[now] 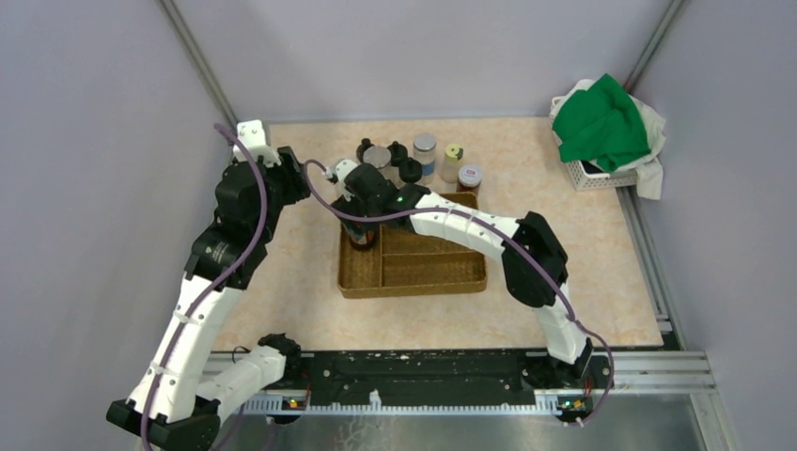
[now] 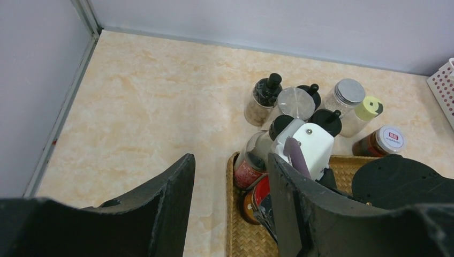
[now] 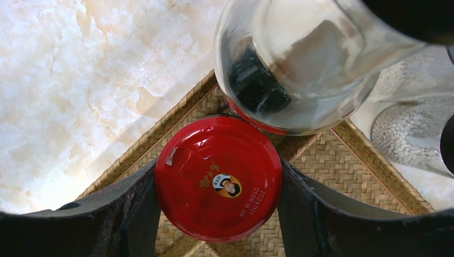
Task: Organize the condiment bottles
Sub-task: Place the bottle in the storage box.
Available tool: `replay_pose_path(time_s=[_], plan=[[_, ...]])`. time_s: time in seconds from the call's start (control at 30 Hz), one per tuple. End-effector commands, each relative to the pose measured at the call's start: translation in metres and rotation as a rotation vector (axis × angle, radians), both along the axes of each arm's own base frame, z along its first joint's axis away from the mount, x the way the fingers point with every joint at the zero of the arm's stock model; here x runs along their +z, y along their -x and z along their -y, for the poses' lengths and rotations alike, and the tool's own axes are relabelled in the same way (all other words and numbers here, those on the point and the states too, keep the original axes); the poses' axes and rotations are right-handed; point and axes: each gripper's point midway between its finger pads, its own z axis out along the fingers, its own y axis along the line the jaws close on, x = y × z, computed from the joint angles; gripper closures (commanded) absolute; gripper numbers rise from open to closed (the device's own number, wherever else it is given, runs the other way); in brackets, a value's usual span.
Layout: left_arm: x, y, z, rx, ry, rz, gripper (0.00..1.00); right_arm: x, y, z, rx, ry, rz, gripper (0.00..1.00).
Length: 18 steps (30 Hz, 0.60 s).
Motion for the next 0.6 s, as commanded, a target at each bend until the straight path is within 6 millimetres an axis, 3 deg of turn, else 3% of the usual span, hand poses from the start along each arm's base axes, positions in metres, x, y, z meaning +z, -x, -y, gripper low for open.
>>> replay_pose_path(time_s=[0.0, 0.2, 0.27, 0.4, 0.47, 0.57], plan=[[0.002, -0.008, 0.007, -0.025, 0.011, 0.021, 0.41, 0.083, -0.012, -0.031, 0.026, -0.204, 0.161, 0.35], [0.000, -0.011, 0.010, -0.032, 0.018, 0.015, 0.42, 0.094, -0.009, -0.026, 0.029, -0.222, 0.173, 0.25], [-0.001, -0.010, 0.010, -0.032, 0.018, 0.014, 0.42, 0.097, -0.007, -0.025, 0.033, -0.230, 0.175, 0.16], [-0.002, -0.010, 0.010, -0.030, 0.017, 0.011, 0.42, 0.111, -0.003, -0.022, 0.034, -0.255, 0.180, 0.14], [-0.002, -0.010, 0.009, -0.025, 0.013, 0.011, 0.42, 0.126, -0.001, -0.015, 0.021, -0.254, 0.185, 0.16], [-0.002, -0.013, 0.008, -0.023, 0.004, 0.014, 0.42, 0.166, -0.001, 0.005, -0.022, -0.261, 0.237, 0.18]])
